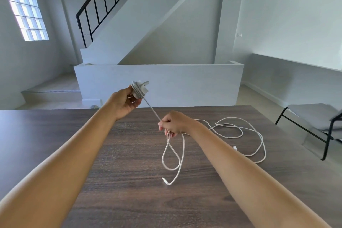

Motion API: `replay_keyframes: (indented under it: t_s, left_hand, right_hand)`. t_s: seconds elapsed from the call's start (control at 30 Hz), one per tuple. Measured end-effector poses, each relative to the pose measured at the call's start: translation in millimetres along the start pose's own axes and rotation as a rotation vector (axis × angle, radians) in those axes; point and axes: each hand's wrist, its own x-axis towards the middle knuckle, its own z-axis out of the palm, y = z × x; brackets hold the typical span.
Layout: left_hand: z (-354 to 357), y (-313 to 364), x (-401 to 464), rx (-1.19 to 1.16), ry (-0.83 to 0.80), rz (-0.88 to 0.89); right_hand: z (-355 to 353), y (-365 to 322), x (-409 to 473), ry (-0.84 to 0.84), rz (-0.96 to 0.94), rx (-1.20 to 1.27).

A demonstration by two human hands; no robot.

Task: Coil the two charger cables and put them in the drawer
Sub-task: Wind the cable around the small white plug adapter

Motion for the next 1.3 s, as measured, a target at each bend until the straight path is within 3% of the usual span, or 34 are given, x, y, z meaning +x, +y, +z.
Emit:
replay_keyframes:
  t_s: [0.2, 0.33, 0.5, 0.67, 0.87, 1.03, 1.1, 1.2, 1.3]
  left_hand:
    - [-12.9, 8.4, -16.2, 0.198, -0.443, -0.104]
    - [-14.7, 14.2, -20.6, 0.569, -0.746, -0.279]
    - [0.7, 20.0, -25.4, 1.057, -0.831, -0.478]
    - [16.9, 11.7, -28.8, 1.706, -0.486, -0.380]
    - [7.7, -13.1, -12.1, 1.952, -0.116, -0.022]
    - [-7.3, -36.8, 3.1, 1.821, 0.285, 0.397]
    - [-6.7, -42.6, 6.8, 1.711, 0.346, 0.511]
    - [-8.1, -45.7, 14.4, 1.399, 0.423, 0.498]
    - [-10.6, -45.2, 19.9, 1.263, 0.489, 0.474]
  right_hand:
    - [-19.5, 16.6, 5.4, 0.062, 0.035, 0.032]
    - [-31.0, 19.1, 9.8, 0.132, 0.031, 0.082]
    - [-41.1, 12.7, 10.3, 0.235, -0.016, -0.063]
    - [-45.6, 11.1, 7.5, 0.362, -0.030, -0.295]
    - [-39.8, 4.2, 0.3, 0.377, -0.038, -0.392]
    - [-29.8, -1.4, -5.1, 0.290, -0.100, -0.486]
    - [-23.0, -4.3, -5.3, 0.298, -0.122, -0.521]
    - [-16.6, -5.1, -4.4, 0.385, -0.144, -0.455]
    - [-14.9, -8.2, -6.2, 0.402, -0.108, -0.377]
